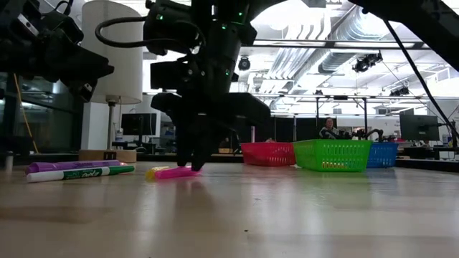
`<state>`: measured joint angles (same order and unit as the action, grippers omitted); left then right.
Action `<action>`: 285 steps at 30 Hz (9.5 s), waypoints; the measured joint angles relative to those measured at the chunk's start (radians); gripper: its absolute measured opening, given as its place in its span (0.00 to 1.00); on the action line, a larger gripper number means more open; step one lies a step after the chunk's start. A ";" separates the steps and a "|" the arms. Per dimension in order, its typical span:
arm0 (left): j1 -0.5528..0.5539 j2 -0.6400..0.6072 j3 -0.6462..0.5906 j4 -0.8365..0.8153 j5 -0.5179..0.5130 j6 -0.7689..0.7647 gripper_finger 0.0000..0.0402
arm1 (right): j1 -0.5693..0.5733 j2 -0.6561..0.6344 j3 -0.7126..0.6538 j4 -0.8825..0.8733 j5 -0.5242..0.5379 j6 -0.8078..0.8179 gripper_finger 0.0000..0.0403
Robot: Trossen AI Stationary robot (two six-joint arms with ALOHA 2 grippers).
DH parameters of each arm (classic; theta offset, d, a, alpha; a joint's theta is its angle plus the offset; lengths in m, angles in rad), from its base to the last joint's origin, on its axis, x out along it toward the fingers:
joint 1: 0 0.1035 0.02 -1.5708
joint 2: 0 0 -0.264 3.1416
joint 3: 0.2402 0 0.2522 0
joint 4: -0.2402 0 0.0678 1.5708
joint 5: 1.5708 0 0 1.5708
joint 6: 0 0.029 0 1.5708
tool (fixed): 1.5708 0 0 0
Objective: Pick & Place Markers
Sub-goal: Put the pink pen in the green bin, then put the yellow pen in the green bin
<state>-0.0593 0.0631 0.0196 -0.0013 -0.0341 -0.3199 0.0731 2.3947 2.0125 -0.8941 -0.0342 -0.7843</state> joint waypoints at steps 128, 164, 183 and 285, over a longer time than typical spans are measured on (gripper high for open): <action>0.000 0.000 0.000 0.000 0.000 0.000 0.21 | -0.016 -0.144 -0.002 -0.509 0.265 0.620 0.07; 0.000 0.000 0.000 0.000 0.000 0.000 0.21 | -0.251 -0.820 -0.892 -0.162 0.291 1.451 0.07; 0.000 0.000 0.000 0.000 0.000 0.000 0.21 | -0.329 -0.819 -1.028 0.128 0.238 1.490 0.11; 0.000 0.000 0.000 0.000 0.000 0.000 0.21 | -0.152 -0.153 -0.062 0.006 0.037 -0.086 0.52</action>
<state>-0.0593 0.0628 0.0196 -0.0013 -0.0341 -0.3198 -0.0788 2.2419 1.9507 -0.8883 0.0031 -0.8704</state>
